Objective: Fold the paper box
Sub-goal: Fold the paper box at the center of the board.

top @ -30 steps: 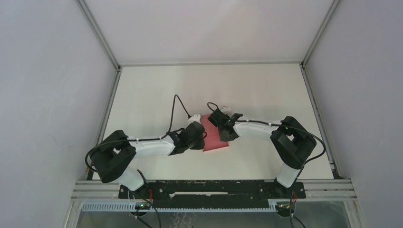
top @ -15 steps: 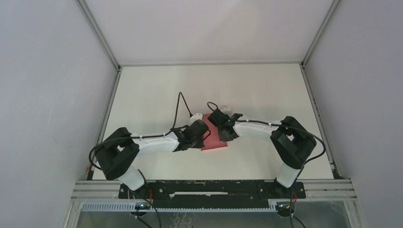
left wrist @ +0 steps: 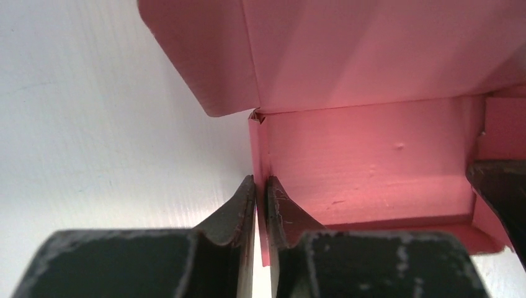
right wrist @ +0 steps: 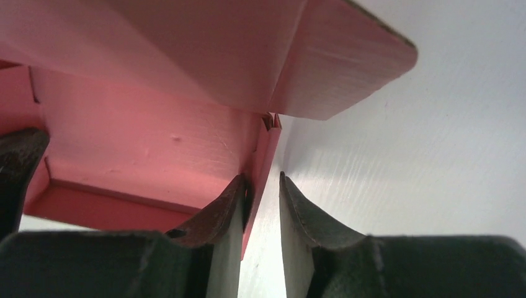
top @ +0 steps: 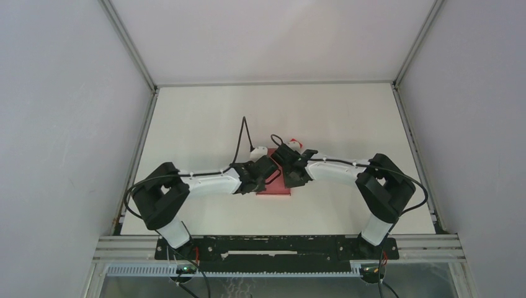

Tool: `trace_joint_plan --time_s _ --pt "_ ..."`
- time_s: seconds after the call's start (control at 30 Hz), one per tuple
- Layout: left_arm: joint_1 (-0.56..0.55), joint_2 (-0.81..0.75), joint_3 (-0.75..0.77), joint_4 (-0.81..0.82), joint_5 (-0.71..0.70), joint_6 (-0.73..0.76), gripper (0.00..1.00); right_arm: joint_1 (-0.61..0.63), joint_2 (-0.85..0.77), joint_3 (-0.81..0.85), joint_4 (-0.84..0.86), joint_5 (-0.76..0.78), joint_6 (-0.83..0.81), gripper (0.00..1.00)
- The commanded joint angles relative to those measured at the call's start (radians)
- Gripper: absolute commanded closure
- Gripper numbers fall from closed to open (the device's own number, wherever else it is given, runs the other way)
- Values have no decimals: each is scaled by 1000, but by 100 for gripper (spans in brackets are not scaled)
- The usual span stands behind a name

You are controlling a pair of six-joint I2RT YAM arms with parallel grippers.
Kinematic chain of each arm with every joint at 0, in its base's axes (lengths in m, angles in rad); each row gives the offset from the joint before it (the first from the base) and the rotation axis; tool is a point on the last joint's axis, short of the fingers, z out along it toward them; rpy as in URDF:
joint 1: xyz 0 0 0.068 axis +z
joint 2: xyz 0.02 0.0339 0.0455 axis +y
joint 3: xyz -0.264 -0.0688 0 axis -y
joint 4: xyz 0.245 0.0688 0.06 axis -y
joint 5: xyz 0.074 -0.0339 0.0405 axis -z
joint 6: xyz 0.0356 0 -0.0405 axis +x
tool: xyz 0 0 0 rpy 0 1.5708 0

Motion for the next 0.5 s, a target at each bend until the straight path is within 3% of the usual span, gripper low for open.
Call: trace_joint_plan --time_s 0.0,0.47 --pt "-2 52 7 -168 -65 51 92 -21 -95 -9 -15 -28 -14 66" --pt "-10 80 68 -277 -193 29 92 -94 -237 -81 48 -117 -29 59"
